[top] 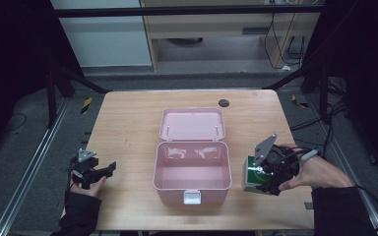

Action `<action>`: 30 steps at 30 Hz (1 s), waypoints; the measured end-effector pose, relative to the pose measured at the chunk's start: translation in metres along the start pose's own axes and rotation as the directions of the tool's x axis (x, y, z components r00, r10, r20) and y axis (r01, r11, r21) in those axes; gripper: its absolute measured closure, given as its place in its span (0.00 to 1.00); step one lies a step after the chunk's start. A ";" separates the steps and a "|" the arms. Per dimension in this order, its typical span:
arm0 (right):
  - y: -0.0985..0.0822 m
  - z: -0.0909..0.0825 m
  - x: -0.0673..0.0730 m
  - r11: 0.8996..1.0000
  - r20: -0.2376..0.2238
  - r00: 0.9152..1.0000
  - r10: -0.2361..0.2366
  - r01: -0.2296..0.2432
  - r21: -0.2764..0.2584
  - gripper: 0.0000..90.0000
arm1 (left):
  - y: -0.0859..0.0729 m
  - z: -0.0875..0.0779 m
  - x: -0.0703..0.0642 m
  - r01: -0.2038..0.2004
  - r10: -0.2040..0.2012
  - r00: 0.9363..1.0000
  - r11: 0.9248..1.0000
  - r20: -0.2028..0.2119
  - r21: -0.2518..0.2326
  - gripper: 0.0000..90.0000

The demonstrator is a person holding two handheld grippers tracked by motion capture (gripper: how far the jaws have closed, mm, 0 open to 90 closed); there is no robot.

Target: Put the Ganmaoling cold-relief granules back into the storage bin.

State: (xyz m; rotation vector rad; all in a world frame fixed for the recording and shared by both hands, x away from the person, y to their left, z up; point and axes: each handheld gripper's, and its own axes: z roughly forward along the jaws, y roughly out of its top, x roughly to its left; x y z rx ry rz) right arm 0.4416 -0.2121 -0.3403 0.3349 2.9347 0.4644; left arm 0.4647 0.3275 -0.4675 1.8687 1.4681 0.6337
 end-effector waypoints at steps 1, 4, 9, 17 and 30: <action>0.001 -0.002 -0.001 1.000 0.003 1.000 -0.003 0.003 -0.002 0.18 | 0.000 0.000 0.000 0.000 0.000 1.000 1.000 0.000 0.001 0.31; 0.005 -0.008 -0.002 1.000 0.012 1.000 -0.001 0.001 -0.001 0.18 | 0.000 0.000 0.000 -0.004 0.004 1.000 1.000 0.000 0.001 0.31; 0.014 -0.016 -0.005 1.000 0.029 1.000 -0.001 0.002 -0.010 0.18 | 0.000 0.000 0.000 -0.002 0.002 1.000 1.000 0.000 0.002 0.31; 0.026 -0.029 -0.008 1.000 0.050 0.999 -0.017 0.017 -0.010 0.18 | 0.000 0.000 0.000 -0.005 0.005 1.000 1.000 0.003 0.001 0.31; 0.049 -0.040 -0.011 0.998 0.062 0.997 -0.042 0.044 -0.041 0.18 | 0.000 0.000 0.000 -0.004 0.004 1.000 1.000 0.000 0.002 0.31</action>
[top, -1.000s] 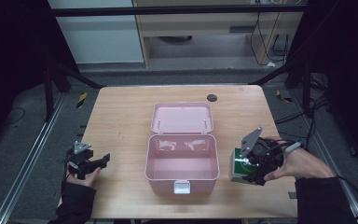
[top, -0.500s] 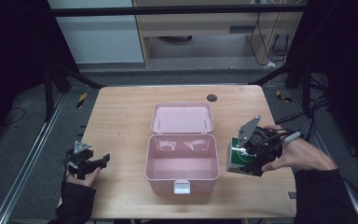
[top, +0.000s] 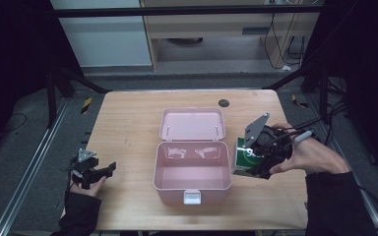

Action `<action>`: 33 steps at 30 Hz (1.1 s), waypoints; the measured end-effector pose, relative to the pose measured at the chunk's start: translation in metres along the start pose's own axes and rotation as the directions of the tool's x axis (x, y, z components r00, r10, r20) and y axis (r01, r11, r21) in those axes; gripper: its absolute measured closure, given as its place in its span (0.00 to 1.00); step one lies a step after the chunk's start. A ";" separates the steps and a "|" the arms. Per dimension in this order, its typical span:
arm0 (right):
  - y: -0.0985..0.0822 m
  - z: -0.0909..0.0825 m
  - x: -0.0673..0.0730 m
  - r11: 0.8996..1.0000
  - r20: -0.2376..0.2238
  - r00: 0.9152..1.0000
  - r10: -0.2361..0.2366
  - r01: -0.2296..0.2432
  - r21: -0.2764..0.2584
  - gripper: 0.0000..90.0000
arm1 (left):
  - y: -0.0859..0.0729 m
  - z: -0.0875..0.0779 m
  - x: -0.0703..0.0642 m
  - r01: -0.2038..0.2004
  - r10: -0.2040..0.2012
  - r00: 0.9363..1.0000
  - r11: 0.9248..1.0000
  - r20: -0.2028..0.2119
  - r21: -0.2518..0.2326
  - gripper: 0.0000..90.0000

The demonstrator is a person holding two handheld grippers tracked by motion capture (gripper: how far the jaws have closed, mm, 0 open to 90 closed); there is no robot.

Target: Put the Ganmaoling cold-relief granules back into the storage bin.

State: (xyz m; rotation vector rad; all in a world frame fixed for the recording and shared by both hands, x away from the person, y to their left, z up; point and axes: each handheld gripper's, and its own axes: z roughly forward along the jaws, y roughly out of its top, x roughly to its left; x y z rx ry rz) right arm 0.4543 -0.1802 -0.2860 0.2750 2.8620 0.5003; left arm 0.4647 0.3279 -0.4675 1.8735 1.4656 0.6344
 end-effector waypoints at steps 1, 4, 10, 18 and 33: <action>0.002 0.000 0.000 1.000 0.000 1.000 0.003 -0.003 0.001 0.18 | 0.000 0.000 0.000 0.000 0.000 1.000 1.000 0.000 0.000 0.31; 0.008 -0.002 -0.001 1.000 -0.002 1.000 -0.007 0.007 -0.008 0.18 | 0.000 0.000 0.000 0.000 0.000 1.000 1.000 0.000 0.000 0.31; 0.020 -0.002 -0.002 1.000 -0.011 1.000 -0.016 0.016 -0.007 0.18 | 0.000 0.000 0.000 -0.001 0.001 1.000 1.000 0.000 0.000 0.31; 0.039 0.004 -0.001 0.999 -0.029 0.999 -0.037 0.037 -0.001 0.18 | 0.000 0.000 0.000 0.004 -0.004 1.000 1.000 0.001 -0.003 0.31; 0.061 0.017 0.001 0.996 -0.046 0.995 -0.084 0.084 -0.012 0.18 | 0.000 -0.001 0.001 0.005 -0.005 1.000 1.000 0.000 -0.006 0.31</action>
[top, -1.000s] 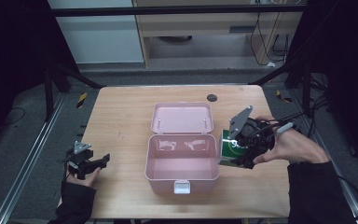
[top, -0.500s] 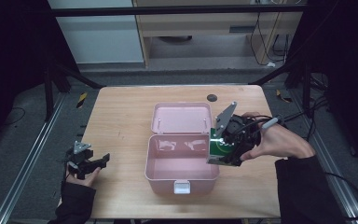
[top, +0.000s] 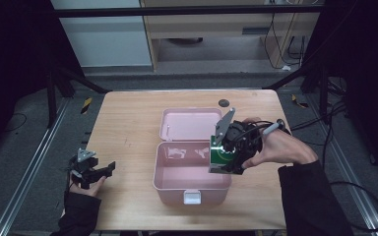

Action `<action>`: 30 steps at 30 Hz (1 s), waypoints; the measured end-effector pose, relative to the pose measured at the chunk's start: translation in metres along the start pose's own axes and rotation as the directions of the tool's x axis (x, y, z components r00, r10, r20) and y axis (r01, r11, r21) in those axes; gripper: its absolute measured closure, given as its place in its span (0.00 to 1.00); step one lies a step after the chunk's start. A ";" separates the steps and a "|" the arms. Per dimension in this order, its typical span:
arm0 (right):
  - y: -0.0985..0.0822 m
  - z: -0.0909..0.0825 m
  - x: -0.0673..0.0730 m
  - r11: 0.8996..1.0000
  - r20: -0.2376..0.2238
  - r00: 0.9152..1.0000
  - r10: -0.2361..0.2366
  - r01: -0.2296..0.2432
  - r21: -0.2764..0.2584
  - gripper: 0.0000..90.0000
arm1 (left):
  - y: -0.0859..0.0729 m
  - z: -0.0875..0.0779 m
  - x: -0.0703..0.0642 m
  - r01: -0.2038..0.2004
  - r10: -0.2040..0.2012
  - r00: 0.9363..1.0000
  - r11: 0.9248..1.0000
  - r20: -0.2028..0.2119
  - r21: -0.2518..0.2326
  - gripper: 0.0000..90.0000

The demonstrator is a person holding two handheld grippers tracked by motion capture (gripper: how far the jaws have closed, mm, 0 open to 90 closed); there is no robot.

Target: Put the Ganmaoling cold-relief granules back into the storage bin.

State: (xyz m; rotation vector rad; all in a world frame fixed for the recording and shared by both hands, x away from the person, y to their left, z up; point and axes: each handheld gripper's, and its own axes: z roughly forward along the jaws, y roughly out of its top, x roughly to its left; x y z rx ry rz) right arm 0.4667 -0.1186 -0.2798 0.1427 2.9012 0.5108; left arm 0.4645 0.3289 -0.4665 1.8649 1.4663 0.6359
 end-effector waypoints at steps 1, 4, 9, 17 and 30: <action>0.001 0.001 0.000 1.000 0.001 1.000 0.004 -0.004 0.002 0.18 | 0.000 0.000 0.000 0.000 0.000 1.000 1.000 0.000 0.000 0.31; 0.004 0.003 -0.001 1.000 -0.007 1.000 -0.002 0.002 -0.006 0.18 | 0.000 0.000 0.000 0.000 0.000 1.000 1.000 0.000 0.000 0.31; 0.012 0.009 0.000 1.000 -0.009 1.000 -0.014 0.014 -0.008 0.18 | 0.000 0.000 0.000 -0.001 0.001 1.000 1.000 0.001 -0.001 0.31; 0.023 0.019 0.002 0.999 -0.024 0.999 -0.037 0.037 0.000 0.18 | 0.000 -0.001 0.000 -0.004 0.004 1.000 1.000 0.001 -0.002 0.31; 0.020 0.043 0.000 1.000 -0.065 0.998 -0.025 0.025 0.000 0.18 | 0.000 -0.001 0.001 -0.004 0.004 1.000 1.000 0.001 -0.002 0.31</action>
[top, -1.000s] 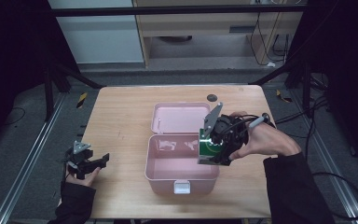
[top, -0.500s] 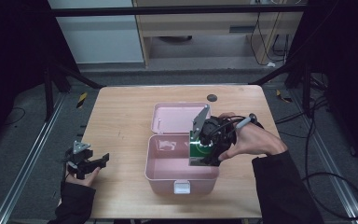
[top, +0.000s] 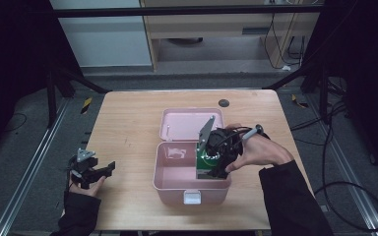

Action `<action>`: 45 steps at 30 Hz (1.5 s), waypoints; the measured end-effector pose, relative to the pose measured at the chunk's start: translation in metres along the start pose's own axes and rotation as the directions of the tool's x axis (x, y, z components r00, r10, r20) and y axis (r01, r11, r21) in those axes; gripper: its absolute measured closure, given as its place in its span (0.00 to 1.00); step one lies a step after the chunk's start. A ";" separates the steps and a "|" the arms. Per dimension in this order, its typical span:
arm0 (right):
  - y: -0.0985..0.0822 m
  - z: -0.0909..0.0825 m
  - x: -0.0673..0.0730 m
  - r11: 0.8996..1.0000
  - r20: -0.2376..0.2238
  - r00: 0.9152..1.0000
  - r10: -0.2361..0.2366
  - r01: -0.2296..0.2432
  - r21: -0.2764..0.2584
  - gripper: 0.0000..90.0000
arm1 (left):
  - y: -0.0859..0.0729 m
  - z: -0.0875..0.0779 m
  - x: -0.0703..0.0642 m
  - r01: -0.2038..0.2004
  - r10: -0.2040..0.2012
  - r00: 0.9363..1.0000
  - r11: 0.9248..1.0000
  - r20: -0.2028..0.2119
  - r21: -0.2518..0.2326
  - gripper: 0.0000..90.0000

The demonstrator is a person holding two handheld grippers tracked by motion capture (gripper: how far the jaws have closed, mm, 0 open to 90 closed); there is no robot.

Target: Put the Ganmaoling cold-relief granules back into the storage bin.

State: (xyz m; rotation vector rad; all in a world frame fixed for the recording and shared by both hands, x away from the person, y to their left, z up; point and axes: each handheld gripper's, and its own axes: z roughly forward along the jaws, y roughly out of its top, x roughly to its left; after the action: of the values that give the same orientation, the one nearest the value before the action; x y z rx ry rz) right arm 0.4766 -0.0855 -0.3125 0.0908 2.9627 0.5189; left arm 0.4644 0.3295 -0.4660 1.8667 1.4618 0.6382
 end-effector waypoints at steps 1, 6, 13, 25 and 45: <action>-0.001 0.002 0.000 1.000 -0.001 1.000 0.000 0.000 0.006 0.18 | 0.000 0.000 0.000 0.000 0.000 1.000 1.000 0.000 0.000 0.31; -0.005 0.012 -0.001 1.000 -0.011 1.000 0.002 -0.002 0.010 0.18 | 0.000 0.000 0.000 0.001 -0.001 1.000 1.000 -0.001 0.000 0.31; -0.007 0.020 -0.001 0.999 -0.012 1.000 -0.020 0.020 0.030 0.18 | 0.000 0.000 0.000 0.000 0.000 1.000 1.000 -0.001 -0.001 0.31; -0.015 0.037 -0.001 1.000 -0.036 0.999 0.000 0.000 0.014 0.18 | 0.000 0.001 0.000 -0.002 0.002 1.000 1.000 0.000 0.000 0.31; -0.021 0.063 -0.006 0.997 -0.061 0.998 0.025 -0.021 0.068 0.16 | 0.000 0.000 0.001 0.000 0.000 1.000 1.000 0.002 -0.001 0.31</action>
State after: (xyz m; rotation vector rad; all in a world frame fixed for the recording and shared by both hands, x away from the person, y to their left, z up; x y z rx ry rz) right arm 0.4910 -0.0847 -0.3776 0.1175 3.0434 0.4320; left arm 0.4646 0.3300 -0.4663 1.8658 1.4603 0.6369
